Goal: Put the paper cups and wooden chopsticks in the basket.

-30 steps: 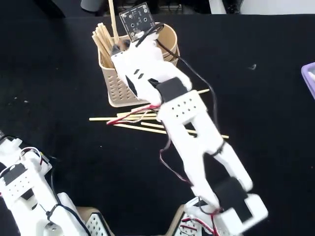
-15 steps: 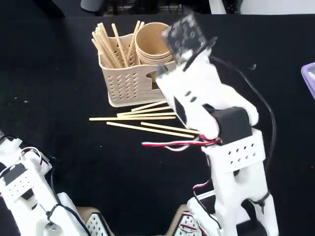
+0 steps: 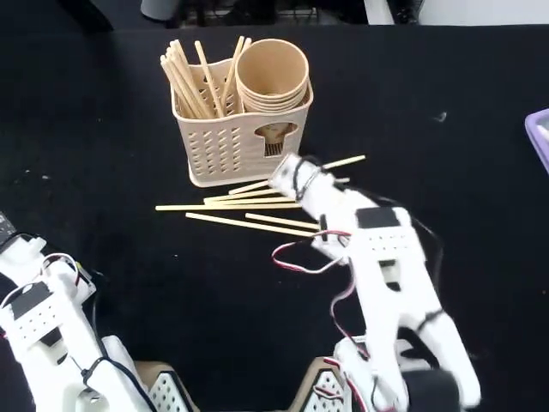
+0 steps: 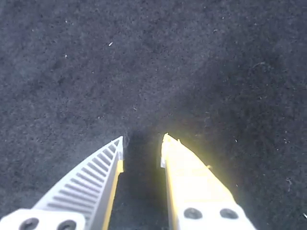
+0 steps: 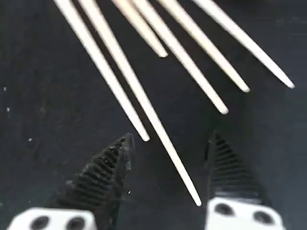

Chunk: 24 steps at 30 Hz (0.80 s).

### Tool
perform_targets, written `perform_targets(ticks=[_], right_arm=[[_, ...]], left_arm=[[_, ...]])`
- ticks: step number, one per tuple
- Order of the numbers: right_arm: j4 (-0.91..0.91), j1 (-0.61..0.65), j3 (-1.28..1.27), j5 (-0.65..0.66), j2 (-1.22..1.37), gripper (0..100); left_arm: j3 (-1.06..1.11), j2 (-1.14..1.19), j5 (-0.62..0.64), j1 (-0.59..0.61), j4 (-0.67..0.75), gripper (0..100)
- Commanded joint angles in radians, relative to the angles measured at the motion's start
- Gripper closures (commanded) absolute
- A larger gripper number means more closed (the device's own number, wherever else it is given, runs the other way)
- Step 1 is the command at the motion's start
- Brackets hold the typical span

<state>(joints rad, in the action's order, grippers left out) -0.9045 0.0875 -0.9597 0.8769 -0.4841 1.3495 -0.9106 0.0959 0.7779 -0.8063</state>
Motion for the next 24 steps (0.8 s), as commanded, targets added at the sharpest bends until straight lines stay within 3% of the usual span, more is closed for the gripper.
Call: perform_targets(ticks=[1,11,14,16,24], right_arm=[[0.057,0.080,0.018,0.068,0.130,73.0],[0.089,0.110,0.209,0.084,0.443,73.2],[0.089,0.112,0.213,0.121,0.484,82.7],[0.089,0.109,0.211,0.109,0.475,99.0],[-0.187,0.140,0.199,0.061,0.130,98.8]], left_arm=[[-0.050,-0.015,0.003,-0.010,0.015,87],[-0.048,-0.015,0.003,-0.007,0.015,87],[-0.048,-0.015,0.003,-0.007,0.015,87],[-0.048,-0.015,0.003,-0.007,0.015,87],[-0.048,-0.015,0.003,-0.010,0.015,87]])
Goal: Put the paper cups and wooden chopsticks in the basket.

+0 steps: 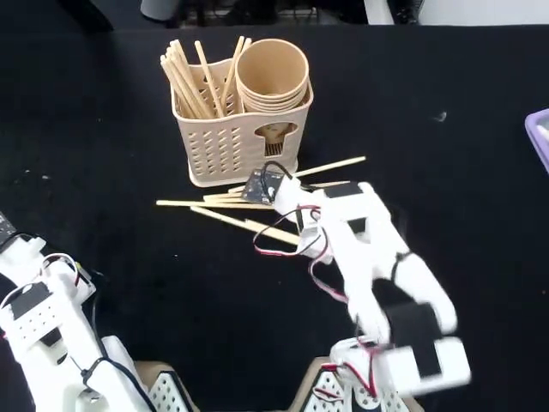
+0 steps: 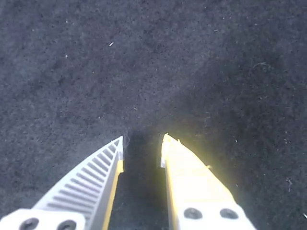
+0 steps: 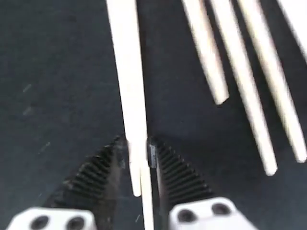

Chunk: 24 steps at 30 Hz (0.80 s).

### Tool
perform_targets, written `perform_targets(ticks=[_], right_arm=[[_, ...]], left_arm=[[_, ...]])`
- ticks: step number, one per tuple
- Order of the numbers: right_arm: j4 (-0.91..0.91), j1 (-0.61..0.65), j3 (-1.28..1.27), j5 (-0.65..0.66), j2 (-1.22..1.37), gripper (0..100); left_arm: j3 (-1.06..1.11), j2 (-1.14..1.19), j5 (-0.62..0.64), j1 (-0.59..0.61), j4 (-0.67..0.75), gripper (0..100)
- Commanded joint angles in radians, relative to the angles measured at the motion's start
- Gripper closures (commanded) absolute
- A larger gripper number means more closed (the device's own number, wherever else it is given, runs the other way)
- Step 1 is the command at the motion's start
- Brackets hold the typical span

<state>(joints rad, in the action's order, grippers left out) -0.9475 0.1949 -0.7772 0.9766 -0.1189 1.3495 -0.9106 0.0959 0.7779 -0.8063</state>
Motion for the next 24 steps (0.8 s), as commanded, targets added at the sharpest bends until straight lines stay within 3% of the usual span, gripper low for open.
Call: perform_targets(ticks=[1,6,10,13,16,20,24], right_arm=[[-0.173,0.040,0.018,-0.063,-0.309,98.8],[-0.267,0.137,0.030,-0.167,-0.707,98.8],[-0.264,0.275,0.168,-0.344,-0.943,98.8],[-0.091,0.321,0.291,-0.554,-0.967,98.8],[0.209,0.322,0.308,-0.718,-0.903,98.8],[0.546,0.324,0.326,-0.813,-0.748,98.8],[0.747,0.322,0.409,-0.882,-0.552,98.8]], left_arm=[[-0.050,-0.015,0.003,-0.010,0.015,87],[-0.050,-0.015,0.003,-0.010,0.015,87],[-0.050,-0.015,0.003,-0.012,0.015,87],[-0.050,-0.015,0.003,-0.012,0.015,87],[-0.050,-0.015,0.003,-0.012,0.015,87],[-0.050,-0.015,0.003,-0.012,0.015,87],[-0.050,-0.015,0.003,-0.012,0.015,87]])
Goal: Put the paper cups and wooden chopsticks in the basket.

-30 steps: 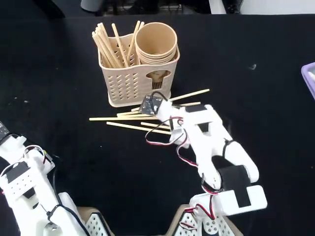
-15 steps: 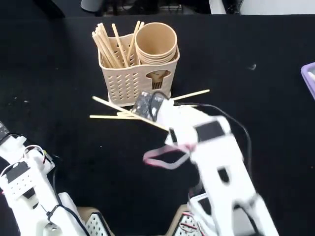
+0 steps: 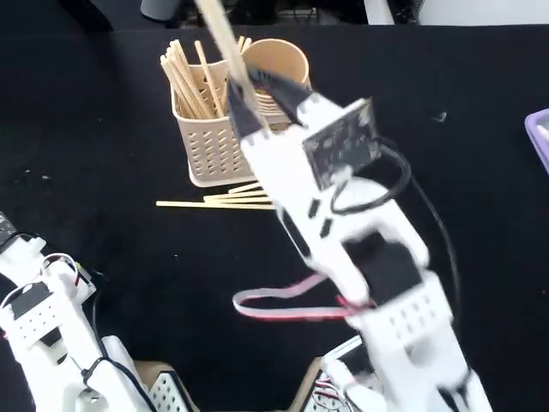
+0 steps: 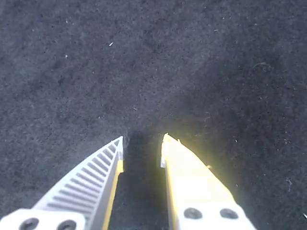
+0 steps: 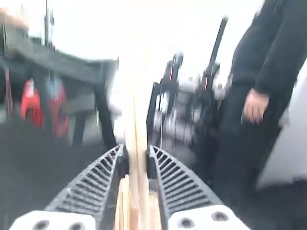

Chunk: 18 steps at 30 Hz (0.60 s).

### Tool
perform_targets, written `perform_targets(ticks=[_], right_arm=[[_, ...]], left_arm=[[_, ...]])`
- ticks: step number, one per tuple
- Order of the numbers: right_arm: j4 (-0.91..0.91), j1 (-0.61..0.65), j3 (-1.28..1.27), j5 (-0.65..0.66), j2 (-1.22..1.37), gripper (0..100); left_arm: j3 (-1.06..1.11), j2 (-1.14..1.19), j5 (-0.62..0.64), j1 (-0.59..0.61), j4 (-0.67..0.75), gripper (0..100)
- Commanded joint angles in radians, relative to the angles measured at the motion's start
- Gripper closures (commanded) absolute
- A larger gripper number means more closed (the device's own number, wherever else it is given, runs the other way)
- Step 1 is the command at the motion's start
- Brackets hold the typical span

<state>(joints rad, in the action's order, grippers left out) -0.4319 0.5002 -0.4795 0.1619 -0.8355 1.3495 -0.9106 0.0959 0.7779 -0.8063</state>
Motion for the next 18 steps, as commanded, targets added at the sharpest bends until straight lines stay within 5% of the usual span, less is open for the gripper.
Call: perform_targets(ticks=[1,18], right_arm=[[0.262,0.017,0.136,-0.074,0.220,98.8],[0.293,0.015,0.303,-0.178,0.786,98.3]], left_arm=[[-0.050,-0.015,0.003,-0.012,0.015,87],[-0.050,-0.015,0.003,-0.012,0.015,87]])
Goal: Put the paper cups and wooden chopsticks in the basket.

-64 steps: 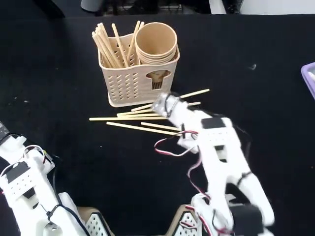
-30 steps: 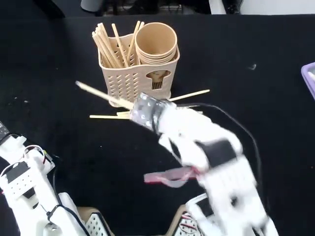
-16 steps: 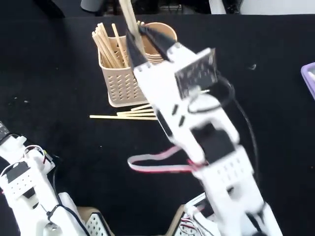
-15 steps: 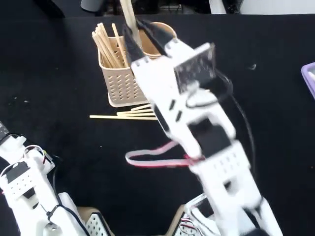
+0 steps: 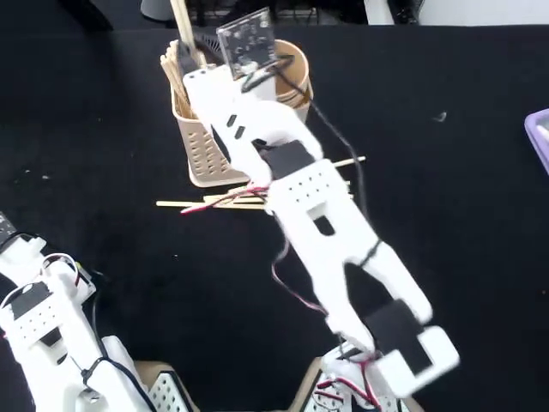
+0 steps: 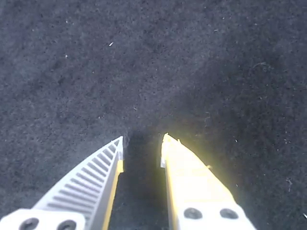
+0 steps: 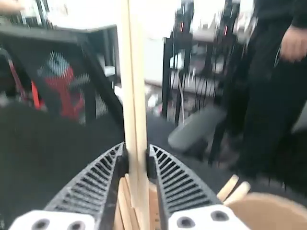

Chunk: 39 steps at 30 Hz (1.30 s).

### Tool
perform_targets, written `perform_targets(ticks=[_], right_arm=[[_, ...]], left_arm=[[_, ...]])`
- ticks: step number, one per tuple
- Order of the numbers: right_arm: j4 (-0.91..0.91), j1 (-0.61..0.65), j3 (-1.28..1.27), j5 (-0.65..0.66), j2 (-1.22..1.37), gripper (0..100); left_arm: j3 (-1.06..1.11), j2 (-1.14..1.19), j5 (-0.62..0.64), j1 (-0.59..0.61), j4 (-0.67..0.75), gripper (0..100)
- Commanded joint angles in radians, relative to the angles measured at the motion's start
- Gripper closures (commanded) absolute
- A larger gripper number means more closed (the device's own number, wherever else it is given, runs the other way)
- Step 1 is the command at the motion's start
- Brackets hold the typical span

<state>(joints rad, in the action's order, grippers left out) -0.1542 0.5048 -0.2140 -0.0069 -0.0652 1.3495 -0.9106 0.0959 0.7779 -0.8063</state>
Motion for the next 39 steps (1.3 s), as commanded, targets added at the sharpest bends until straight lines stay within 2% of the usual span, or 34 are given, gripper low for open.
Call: perform_targets(ticks=[1,4,8,16,18,20,23,26,28,31,34,39], right_arm=[[0.008,0.011,0.036,-0.009,0.015,98.2],[-0.087,0.014,0.053,-0.009,-0.012,94.2],[-0.258,0.029,0.076,-0.015,-0.085,78.5],[-0.500,-0.009,0.081,-0.008,-0.387,84.4],[-0.614,-0.063,0.082,0.041,-0.498,87.4],[-0.724,-0.140,0.077,0.147,-0.608,91.8],[-0.891,-0.301,0.054,0.288,-0.739,96.5],[-0.997,-0.497,-0.054,0.281,-0.803,94.4],[-0.974,-0.600,-0.199,0.256,-0.789,88.7],[-0.799,-0.643,-0.437,0.249,-0.688,80.4],[-0.588,-0.643,-0.561,0.195,-0.519,80.9],[-0.333,-0.640,-0.487,0.021,-0.180,84.5]], left_arm=[[-0.050,-0.015,0.003,-0.012,0.015,87],[-0.050,-0.015,0.003,-0.012,0.015,87],[-0.050,-0.015,0.003,-0.012,0.015,87],[-0.050,-0.015,0.003,-0.008,0.015,87],[-0.050,-0.015,0.003,-0.008,0.015,87],[-0.050,-0.015,0.003,-0.008,0.015,87],[-0.050,-0.015,0.003,-0.010,0.015,87],[-0.050,-0.015,0.003,-0.010,0.015,87],[-0.050,-0.015,0.003,-0.010,0.015,87],[-0.050,-0.015,0.003,-0.012,0.015,87],[-0.050,-0.015,0.003,-0.012,0.015,87],[-0.048,-0.015,0.003,-0.012,0.015,87]])
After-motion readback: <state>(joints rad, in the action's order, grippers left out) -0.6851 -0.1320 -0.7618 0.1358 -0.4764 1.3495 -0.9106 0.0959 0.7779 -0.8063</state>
